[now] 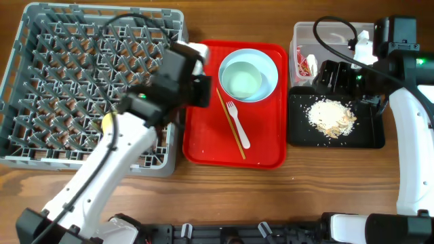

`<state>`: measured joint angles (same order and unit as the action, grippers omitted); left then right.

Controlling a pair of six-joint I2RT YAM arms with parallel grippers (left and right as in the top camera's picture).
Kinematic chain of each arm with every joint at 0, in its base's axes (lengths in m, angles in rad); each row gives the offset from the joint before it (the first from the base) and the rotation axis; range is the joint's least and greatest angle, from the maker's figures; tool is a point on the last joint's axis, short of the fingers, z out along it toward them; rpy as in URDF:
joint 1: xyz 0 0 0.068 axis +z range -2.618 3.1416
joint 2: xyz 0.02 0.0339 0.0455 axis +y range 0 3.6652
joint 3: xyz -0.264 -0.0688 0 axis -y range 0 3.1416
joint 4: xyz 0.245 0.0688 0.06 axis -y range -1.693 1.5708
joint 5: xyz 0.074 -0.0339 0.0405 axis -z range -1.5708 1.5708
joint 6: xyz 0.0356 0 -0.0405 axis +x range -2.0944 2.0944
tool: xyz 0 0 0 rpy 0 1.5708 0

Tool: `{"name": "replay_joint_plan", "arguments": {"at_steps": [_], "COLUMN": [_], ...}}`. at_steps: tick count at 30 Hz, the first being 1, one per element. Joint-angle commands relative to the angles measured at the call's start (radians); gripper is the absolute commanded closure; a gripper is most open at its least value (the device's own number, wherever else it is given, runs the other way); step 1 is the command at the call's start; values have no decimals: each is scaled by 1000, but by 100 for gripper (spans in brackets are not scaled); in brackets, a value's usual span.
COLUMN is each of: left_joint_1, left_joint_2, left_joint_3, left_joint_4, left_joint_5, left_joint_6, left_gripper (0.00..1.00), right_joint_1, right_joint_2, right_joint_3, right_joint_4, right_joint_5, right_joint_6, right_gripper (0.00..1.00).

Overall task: Sort waste into correct bins and load items into the dishwasher rack
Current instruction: 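Carry the light-blue bowl into the dish rack with the left gripper, then release the light-blue bowl in the rack and withdraw the left gripper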

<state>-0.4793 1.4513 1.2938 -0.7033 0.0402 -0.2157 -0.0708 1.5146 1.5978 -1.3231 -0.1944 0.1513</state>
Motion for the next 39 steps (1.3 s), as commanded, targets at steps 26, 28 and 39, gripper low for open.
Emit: {"name": "replay_joint_plan", "arguments": {"at_steps": [26, 28, 39], "left_joint_1": [753, 771, 882], "left_joint_2": [354, 389, 435], "left_joint_3": [14, 14, 14], "left_joint_4": [148, 150, 124], "left_joint_5": [1317, 1317, 1209], "left_joint_6": [130, 130, 130], "left_gripper": [96, 96, 67], "right_joint_1": [1, 1, 1], "right_joint_2": [-6, -6, -6], "right_joint_3": [7, 7, 7], "right_joint_4": [-2, -3, -9], "right_joint_5": [-13, -13, -13], "right_joint_6": [-18, -19, -19], "right_gripper": [0, 0, 0]}}
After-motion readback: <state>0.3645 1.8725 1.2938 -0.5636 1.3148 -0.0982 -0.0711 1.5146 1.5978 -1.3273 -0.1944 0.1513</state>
